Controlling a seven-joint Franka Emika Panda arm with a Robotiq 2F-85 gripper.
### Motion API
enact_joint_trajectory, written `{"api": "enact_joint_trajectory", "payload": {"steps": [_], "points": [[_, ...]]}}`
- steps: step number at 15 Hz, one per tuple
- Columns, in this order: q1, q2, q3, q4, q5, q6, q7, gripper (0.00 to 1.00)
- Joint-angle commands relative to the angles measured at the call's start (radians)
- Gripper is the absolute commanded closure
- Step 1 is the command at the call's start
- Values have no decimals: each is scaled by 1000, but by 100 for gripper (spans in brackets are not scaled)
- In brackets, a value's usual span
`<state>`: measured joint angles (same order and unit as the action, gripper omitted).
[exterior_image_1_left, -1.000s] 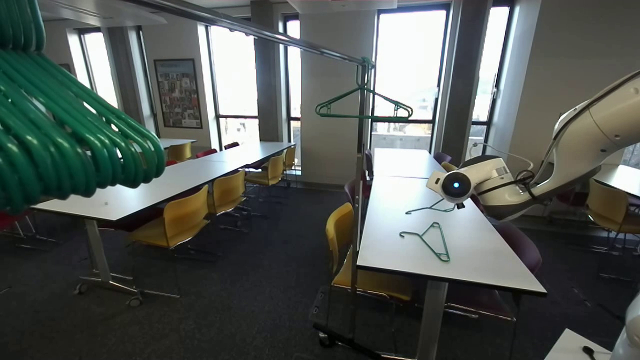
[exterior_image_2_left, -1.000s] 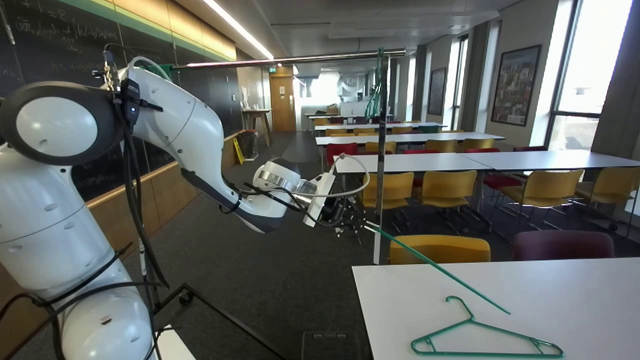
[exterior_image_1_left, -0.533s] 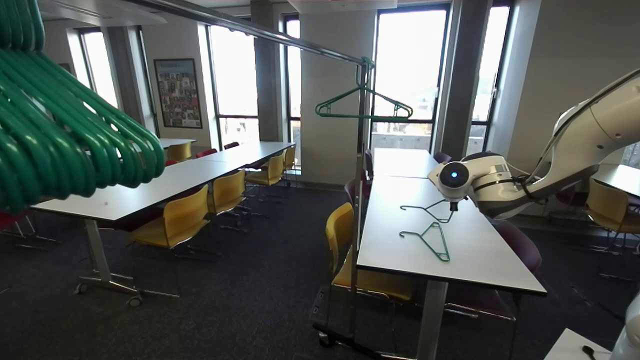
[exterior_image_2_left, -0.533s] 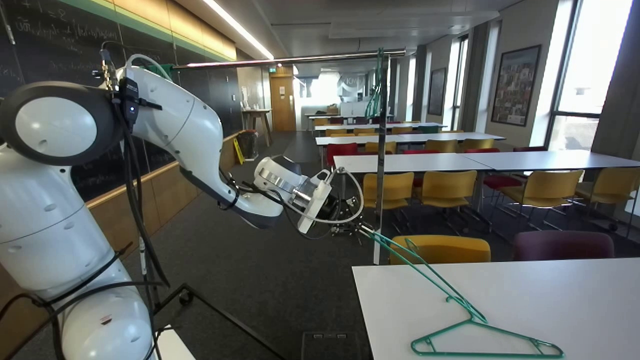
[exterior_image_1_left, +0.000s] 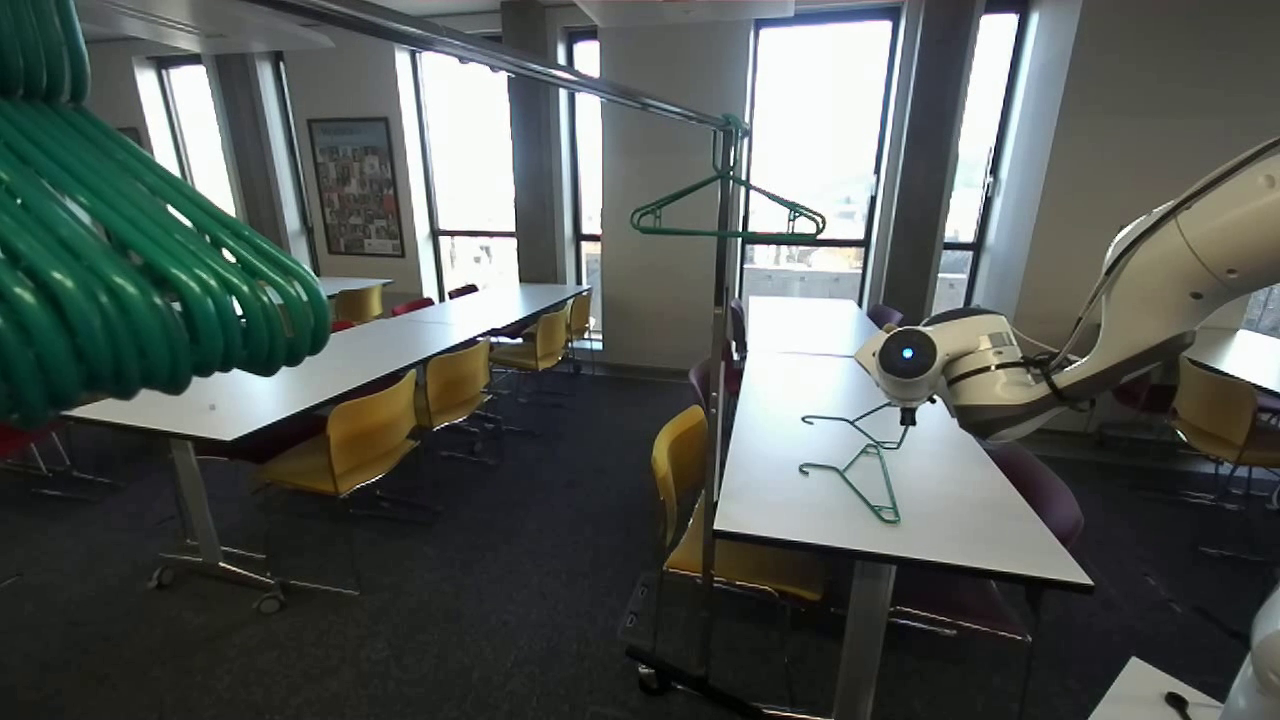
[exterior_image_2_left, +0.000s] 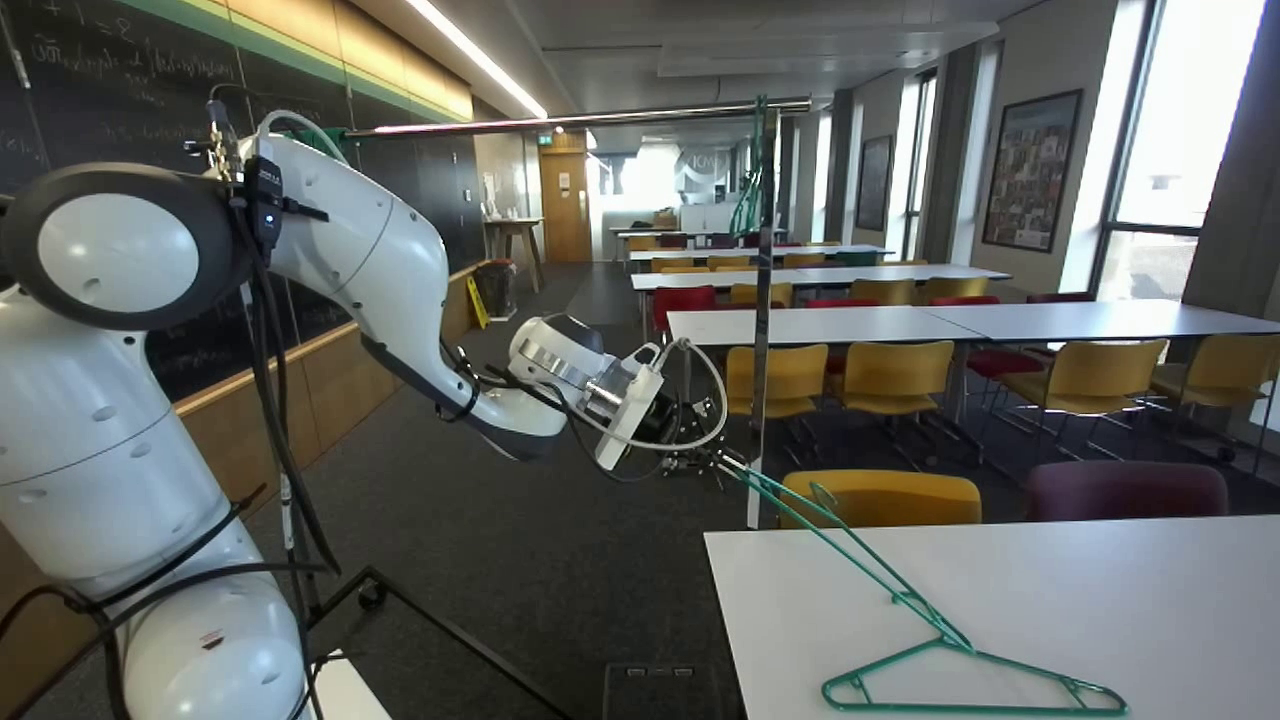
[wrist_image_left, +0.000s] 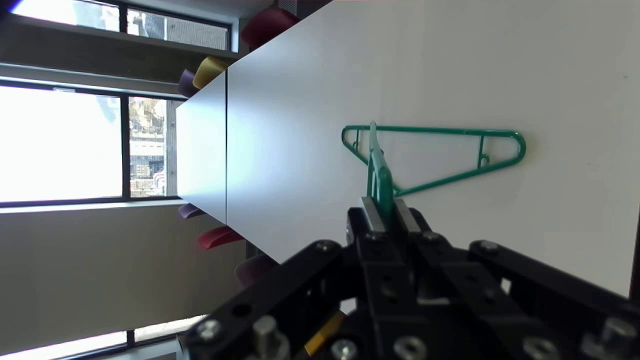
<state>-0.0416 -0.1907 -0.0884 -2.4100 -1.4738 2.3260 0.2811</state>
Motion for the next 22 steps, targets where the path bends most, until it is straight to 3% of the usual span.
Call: {"api": "enact_joint_trajectory", "payload": {"steps": [1, 13, 14, 19, 22], "points": [[-2, -1, 3, 1, 4, -1, -3, 92], [-2, -1, 3, 1, 4, -1, -3, 92], [-4, 23, 10, 24, -38, -16, 43, 98], [-16, 184, 0, 143, -313, -23, 310, 98], [-29, 309, -6, 228, -423, -29, 439, 98]]}}
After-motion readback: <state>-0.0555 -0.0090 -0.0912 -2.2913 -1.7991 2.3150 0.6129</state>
